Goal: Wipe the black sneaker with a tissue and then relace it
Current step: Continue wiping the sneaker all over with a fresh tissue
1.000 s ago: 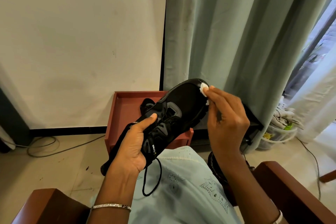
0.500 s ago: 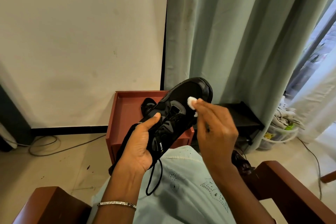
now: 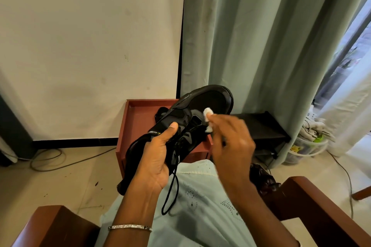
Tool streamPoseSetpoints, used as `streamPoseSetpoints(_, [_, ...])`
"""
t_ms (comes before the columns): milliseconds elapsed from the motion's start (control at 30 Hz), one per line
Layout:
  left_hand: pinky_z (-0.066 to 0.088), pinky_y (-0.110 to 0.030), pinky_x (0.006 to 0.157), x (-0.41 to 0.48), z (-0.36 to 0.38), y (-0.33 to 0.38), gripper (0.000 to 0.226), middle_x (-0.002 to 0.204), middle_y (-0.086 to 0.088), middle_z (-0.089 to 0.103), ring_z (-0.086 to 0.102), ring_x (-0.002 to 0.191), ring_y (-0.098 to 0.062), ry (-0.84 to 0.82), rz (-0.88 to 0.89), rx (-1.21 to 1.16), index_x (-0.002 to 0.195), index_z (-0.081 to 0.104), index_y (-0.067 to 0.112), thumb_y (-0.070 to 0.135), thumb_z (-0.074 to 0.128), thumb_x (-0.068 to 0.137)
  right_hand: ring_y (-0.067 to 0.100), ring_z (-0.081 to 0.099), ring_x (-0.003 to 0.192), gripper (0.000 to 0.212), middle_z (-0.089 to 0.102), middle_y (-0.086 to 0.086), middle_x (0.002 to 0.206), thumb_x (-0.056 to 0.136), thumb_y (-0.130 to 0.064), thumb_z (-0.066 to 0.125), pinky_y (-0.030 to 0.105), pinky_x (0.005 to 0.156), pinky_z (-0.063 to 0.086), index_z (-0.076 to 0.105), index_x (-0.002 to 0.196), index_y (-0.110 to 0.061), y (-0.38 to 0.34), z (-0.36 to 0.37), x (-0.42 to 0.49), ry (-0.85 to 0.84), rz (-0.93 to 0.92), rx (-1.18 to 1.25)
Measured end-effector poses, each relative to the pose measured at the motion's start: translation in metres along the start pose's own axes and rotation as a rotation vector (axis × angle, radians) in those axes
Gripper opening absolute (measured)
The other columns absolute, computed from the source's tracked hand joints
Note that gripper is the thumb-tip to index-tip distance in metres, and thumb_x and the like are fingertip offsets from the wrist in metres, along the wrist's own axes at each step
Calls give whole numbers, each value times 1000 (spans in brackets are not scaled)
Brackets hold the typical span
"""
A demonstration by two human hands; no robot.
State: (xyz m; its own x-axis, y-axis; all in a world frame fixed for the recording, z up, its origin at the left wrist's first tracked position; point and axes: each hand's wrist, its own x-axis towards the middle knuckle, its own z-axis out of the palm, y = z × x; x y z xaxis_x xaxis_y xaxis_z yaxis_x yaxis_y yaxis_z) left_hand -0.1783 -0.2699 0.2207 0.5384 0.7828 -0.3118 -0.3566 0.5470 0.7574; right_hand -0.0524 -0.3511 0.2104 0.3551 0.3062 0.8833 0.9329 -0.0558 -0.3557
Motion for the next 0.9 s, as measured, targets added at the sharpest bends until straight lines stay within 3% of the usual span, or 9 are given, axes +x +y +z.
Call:
streamPoseSetpoints(100, [52,-51,97,0,-1,1,40,107,-18,74,71,101,-34,38,29,20,112,72,7,26,76,78,18,64,90,20,71,10,99,89,5,65,19,84,52,74,106,-1,-2,3,-4,-35,-83,13])
streamPoseSetpoints(233, [56,-46,89,-2,4,-1,27,101,-12,76,73,96,-30,83,87,33,108,73,11,18,75,82,14,56,89,20,71,12,94,92,-4,58,9,86,42,74,102,0,20,-1,26,46,-76,-74])
streamPoseSetpoints(367, [57,-40,86,-5,7,-2,25,97,-5,77,74,92,-22,108,151,81,107,73,13,20,75,83,13,55,90,21,70,11,94,94,-7,56,8,85,42,74,102,-1,11,3,22,67,-31,-54])
streamPoseSetpoints(500, [57,-31,80,-5,6,-2,24,97,0,77,74,90,-14,132,212,120,108,72,16,19,75,84,18,61,93,41,71,10,97,106,-19,39,16,87,49,75,101,0,-1,7,3,7,-116,18])
streamPoseSetpoints(567, [56,-29,80,-5,7,-3,20,95,4,78,74,89,-11,124,233,138,105,73,18,19,75,85,17,59,92,46,72,11,96,106,-22,35,12,89,45,75,101,0,10,7,13,12,-119,-5])
streamPoseSetpoints(767, [54,-27,81,-5,10,-5,20,97,5,77,72,95,-12,115,266,146,105,73,20,20,75,84,15,53,92,21,68,15,97,94,-8,56,7,88,40,74,102,1,18,6,29,114,2,-55])
streamPoseSetpoints(900, [55,-29,86,-7,9,-6,24,105,4,76,70,101,-11,98,317,192,111,72,21,19,73,87,18,61,95,32,70,10,98,102,-15,47,20,88,49,75,100,0,-4,13,8,4,-107,16])
